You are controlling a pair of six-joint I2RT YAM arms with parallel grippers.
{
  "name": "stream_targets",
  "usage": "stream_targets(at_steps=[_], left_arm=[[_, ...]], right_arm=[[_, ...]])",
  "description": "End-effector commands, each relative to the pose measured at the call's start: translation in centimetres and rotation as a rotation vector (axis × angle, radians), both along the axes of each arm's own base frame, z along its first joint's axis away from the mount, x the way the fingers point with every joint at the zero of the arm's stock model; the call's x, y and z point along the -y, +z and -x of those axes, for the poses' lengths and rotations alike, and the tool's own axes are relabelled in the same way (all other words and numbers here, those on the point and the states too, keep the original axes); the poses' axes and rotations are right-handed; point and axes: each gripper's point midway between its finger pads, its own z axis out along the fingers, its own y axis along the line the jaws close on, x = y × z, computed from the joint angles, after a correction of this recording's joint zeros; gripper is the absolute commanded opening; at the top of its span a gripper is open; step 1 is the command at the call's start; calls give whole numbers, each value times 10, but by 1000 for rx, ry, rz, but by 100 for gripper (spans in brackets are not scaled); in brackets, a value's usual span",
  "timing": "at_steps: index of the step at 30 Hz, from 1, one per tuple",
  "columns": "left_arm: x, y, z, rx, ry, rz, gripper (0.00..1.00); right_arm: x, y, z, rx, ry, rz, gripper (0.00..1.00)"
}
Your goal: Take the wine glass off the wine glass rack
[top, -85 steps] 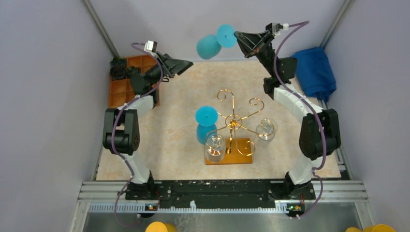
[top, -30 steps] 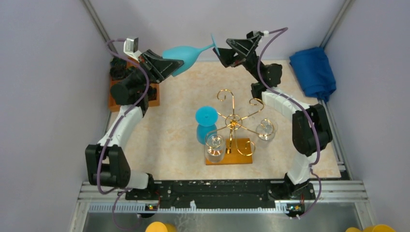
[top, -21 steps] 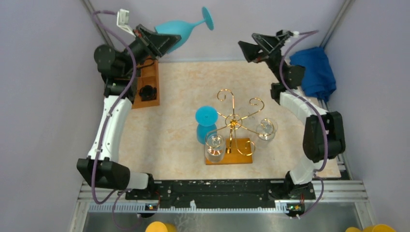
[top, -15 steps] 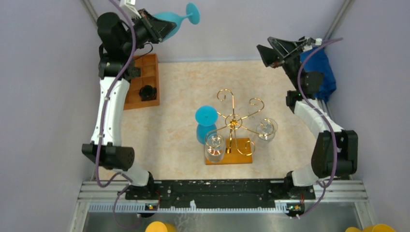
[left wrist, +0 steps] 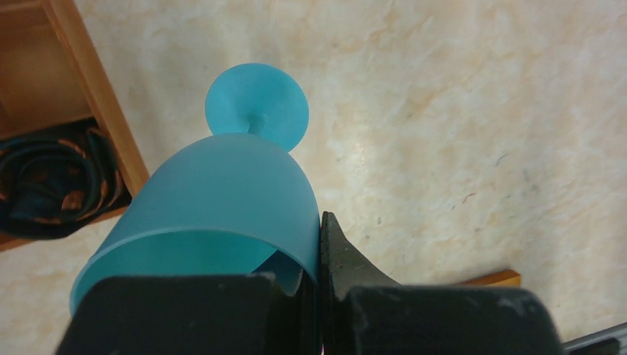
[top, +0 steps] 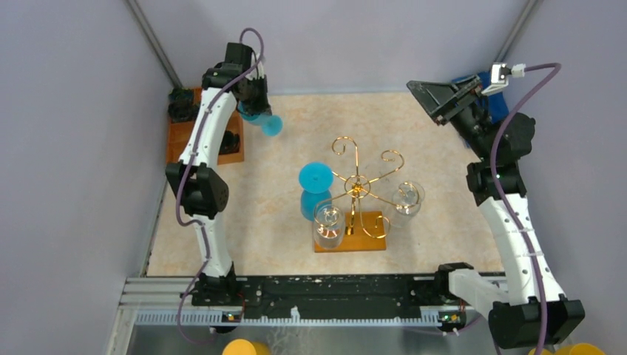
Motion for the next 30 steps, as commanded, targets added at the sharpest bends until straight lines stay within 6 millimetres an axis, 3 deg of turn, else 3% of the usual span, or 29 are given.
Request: stream_targets(at_steps=[1,6,7,11,18,21,27,30], left_arm=[[-11,-24,26,-98,-30,-199,0],[-1,-66,33,-193,-63,-304,0],[-1,-84,35,-232,-74,-338,0],[-6,-113,40,-306,-82,-379,0],[-7,-133,39,-352,-73,-400,0],[-7,-137,40,-363,-79,-400,12],[-5,-136,44,-376,-78,-387,47],[-5,-125,42,-343,-75,-382,54]], right_arm=[[11,-27,0,-90,-105,133,89],[13,-31,7,-102,-118,160,92],[13,-42,7,-141,-113,161,92],[11,-51,9,-155,-99,155,92],[10,-53,11,-146,-86,143,91],[10,-55,12,-148,-86,146,91],[10,-60,10,-153,-84,148,91],[8,-62,10,-156,-72,143,91]])
